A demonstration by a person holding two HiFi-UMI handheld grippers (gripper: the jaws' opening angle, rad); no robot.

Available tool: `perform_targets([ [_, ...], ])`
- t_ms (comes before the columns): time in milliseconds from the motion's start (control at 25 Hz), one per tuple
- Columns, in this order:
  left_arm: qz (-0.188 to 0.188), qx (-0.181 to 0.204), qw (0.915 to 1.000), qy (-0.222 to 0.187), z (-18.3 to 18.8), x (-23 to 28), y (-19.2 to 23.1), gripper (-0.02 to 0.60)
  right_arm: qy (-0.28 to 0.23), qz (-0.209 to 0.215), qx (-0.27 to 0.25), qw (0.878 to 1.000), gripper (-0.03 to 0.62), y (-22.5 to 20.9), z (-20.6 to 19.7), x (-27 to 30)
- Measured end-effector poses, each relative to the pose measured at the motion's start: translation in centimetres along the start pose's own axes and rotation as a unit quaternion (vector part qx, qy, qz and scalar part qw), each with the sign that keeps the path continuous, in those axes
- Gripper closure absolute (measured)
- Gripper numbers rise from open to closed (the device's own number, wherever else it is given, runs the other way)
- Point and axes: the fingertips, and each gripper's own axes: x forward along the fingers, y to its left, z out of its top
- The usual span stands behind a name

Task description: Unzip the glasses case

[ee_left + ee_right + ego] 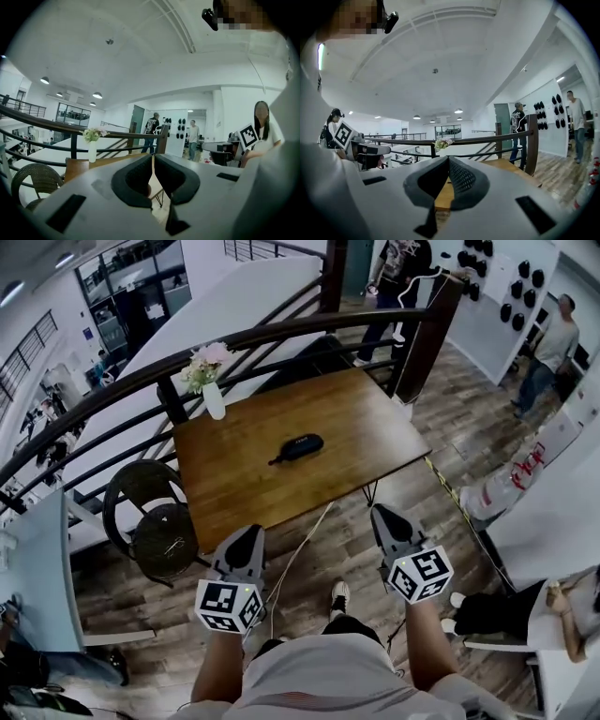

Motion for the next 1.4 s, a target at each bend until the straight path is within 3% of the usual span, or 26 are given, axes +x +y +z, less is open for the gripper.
perform_targets([
  [240,0.026,-0.002,0.9996,0.003,1.7,8.8,-0.9,0.554,0.003,0.03,0.011,0.999,0.542,-8.5,0.6,5.0],
  [440,0.049,-0.01,0.9986,0.017,1.0,14.8,-1.9,0.554,0.019,0.048,0.019,0.998,0.542,-15.2,-0.1,8.0],
  [720,0.055,-0.014,0.9974,0.045,-0.1,21.0,-1.4,0.554,0.046,0.048,0.039,0.997,0.542,-20.6,-2.6,11.3],
  [1040,0.027,-0.023,0.9984,0.043,0.3,25.3,4.3,0.555,0.063,0.029,0.029,0.997,0.542,-20.0,-2.3,17.2],
  [1400,0.021,-0.029,0.9981,0.051,0.4,25.6,14.8,0.555,0.08,0.021,0.011,0.997,0.542,-14.6,-1.5,25.7],
])
